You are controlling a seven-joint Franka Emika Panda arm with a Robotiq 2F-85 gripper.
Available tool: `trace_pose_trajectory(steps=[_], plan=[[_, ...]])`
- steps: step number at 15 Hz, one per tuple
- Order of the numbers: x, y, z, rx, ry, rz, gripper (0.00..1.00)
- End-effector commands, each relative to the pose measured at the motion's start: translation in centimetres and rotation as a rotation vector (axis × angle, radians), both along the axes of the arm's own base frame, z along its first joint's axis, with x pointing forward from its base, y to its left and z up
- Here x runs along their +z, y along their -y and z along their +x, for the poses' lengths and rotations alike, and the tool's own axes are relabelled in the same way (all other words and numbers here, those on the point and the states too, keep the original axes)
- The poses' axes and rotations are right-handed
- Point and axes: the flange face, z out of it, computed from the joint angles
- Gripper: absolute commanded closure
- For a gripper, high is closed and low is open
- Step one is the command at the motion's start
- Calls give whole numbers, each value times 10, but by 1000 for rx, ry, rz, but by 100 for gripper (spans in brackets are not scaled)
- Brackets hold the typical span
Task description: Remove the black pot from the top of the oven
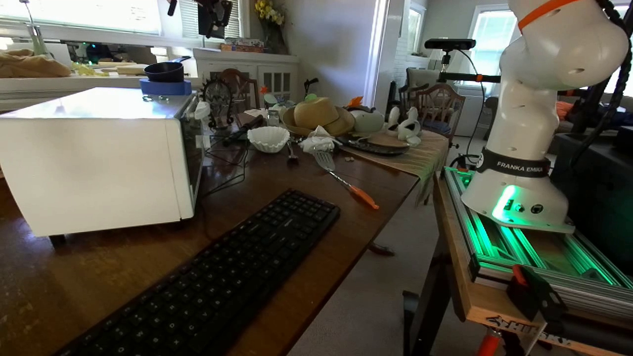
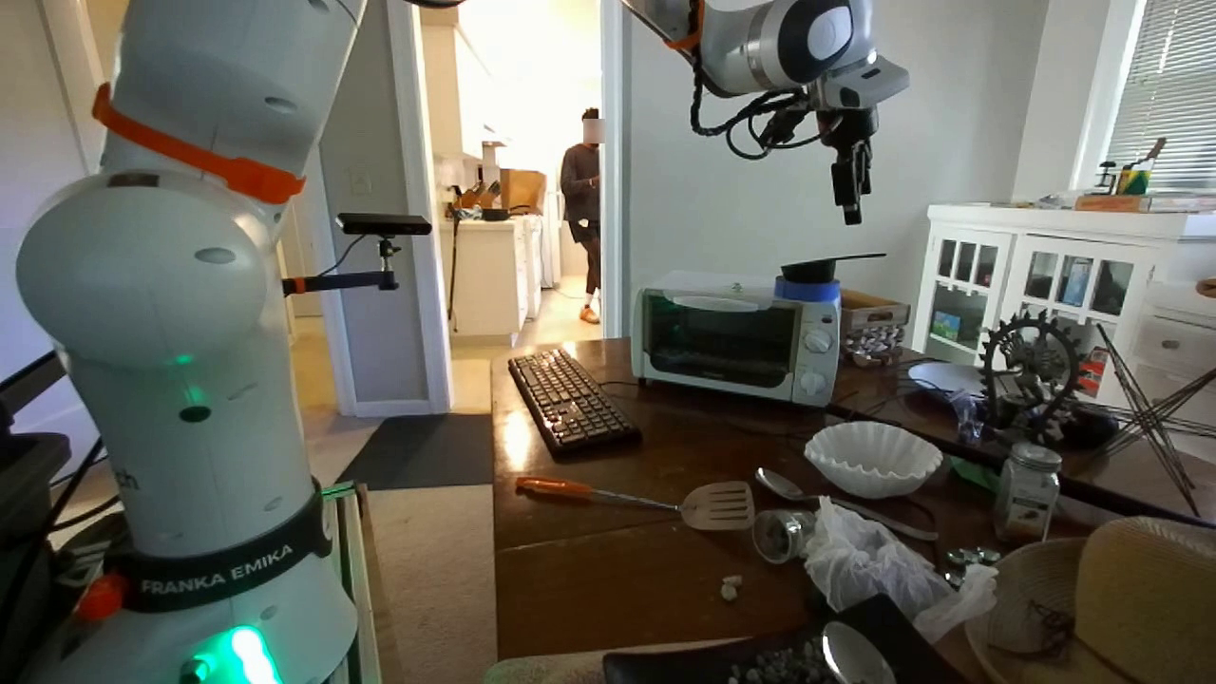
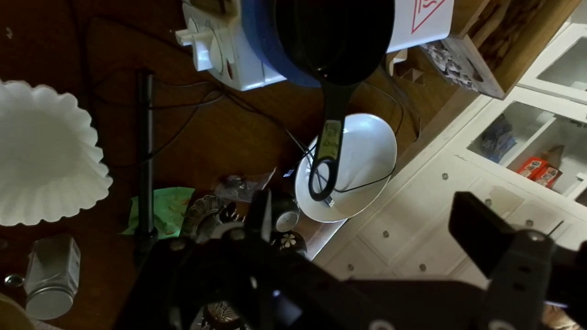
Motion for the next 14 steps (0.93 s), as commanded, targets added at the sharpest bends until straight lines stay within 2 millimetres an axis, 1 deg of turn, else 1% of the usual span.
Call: trace_pose_trajectory(steps=[1,4,7,11,14], plan=[[0,-1,3,-1,0,-2,0],[-3,-1,8,-19,-14,6,0],[-5,-8,16,-52,-35,-1,0],[-1,-19,25,-83,-58,-11,0],[-7,-22,31,-98,-103,-27,0]])
